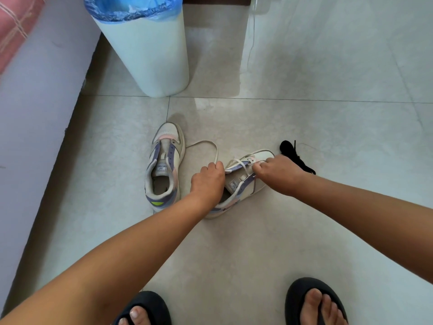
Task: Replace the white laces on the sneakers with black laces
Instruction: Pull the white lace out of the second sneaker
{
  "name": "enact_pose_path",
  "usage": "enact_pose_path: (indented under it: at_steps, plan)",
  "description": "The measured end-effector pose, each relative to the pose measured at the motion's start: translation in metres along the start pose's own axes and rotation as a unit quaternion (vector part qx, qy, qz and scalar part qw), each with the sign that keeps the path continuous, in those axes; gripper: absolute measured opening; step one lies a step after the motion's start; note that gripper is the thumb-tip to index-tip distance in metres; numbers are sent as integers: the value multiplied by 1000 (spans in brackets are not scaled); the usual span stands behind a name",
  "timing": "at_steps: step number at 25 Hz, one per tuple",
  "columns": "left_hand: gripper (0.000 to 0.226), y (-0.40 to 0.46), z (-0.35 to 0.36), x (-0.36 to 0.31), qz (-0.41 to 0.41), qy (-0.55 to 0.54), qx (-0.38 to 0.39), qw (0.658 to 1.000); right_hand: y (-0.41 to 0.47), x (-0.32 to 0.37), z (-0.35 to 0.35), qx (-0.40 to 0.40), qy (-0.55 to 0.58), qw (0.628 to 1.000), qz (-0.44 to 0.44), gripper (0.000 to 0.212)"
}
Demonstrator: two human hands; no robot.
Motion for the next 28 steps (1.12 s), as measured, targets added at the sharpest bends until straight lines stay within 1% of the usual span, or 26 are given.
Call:
enact_pose_path:
  at_steps: [1, 3, 6, 8, 9, 11, 13, 14, 15, 17, 18, 19, 21, 22, 23, 24, 25, 26, 27, 28]
  plan:
    - [26, 0, 1, 0, 1, 1, -3, 1000, -3, 1, 0, -28, -7, 1000, -1, 34]
    - [25, 0, 1, 0, 4, 2, -6, 1000, -5, 3, 6, -65, -5, 998, -11, 34]
    - [23, 0, 1, 0, 3, 2, -5, 1000, 1, 7, -4, -62, 15, 998, -27, 34]
    - [23, 1, 0, 0, 0, -1, -3, 1000, 1, 8, -8, 12, 33, 999, -36, 25]
    - [23, 1, -1, 0, 2, 1, -3, 1000, -4, 10, -5, 84, 34, 995, -37, 25]
    - [24, 0, 0, 1, 9, 7, -5, 1000, -20, 17, -1, 189, 32, 979, -62, 29]
    - [24, -1, 1, 1, 17, 13, -8, 1000, -35, 23, 1, 288, 4, 954, -85, 29]
    - [24, -1, 1, 0, 22, 18, -7, 1000, -39, 24, -1, 312, -4, 947, -73, 30]
    - [24, 0, 1, 0, 26, 19, -6, 999, -36, 23, -2, 303, 10, 952, -45, 31]
    - [23, 2, 1, -1, 21, 8, -4, 1000, -23, 20, -3, 223, 90, 969, 60, 35]
    - [23, 2, 1, 0, 17, 2, -3, 1000, -16, 22, -3, 191, 136, 965, 119, 34]
    - [23, 2, 0, 0, 15, -1, -3, 1000, -8, 24, -4, 164, 167, 959, 159, 30]
    - [23, 1, 0, 0, 16, -2, -3, 1000, 2, 27, -1, 144, 174, 956, 185, 24]
    - [23, 1, 0, 0, 16, -2, -3, 1000, 2, 27, -2, 142, 173, 957, 183, 25]
    - [24, 2, 0, 0, 14, -1, -4, 1000, -2, 27, -6, 147, 167, 960, 168, 28]
    - [24, 2, 0, 0, 10, 1, -4, 1000, -11, 27, -6, 173, 155, 964, 127, 30]
    - [25, 3, 0, -1, 5, 2, -3, 1000, -23, 30, -3, 231, 142, 961, 59, 30]
    - [25, 3, 1, -1, 0, 2, -2, 1000, -39, 36, 0, 309, 114, 944, -25, 29]
    - [26, 2, 1, -2, -3, 2, -2, 1000, -56, 45, 2, 391, 79, 912, -92, 28]
    - [26, 2, 2, -2, -2, 2, -2, 1000, -67, 49, 3, 437, 58, 891, -110, 29]
Point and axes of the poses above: each hand's wrist, its own y-axis towards the middle knuckle, its own z-axis out of the palm, x = y × z, the point moved 1 cm from there along y, towards the middle knuckle, and after that the axes turned 6 degrees about -x, right-handed, at the moved point
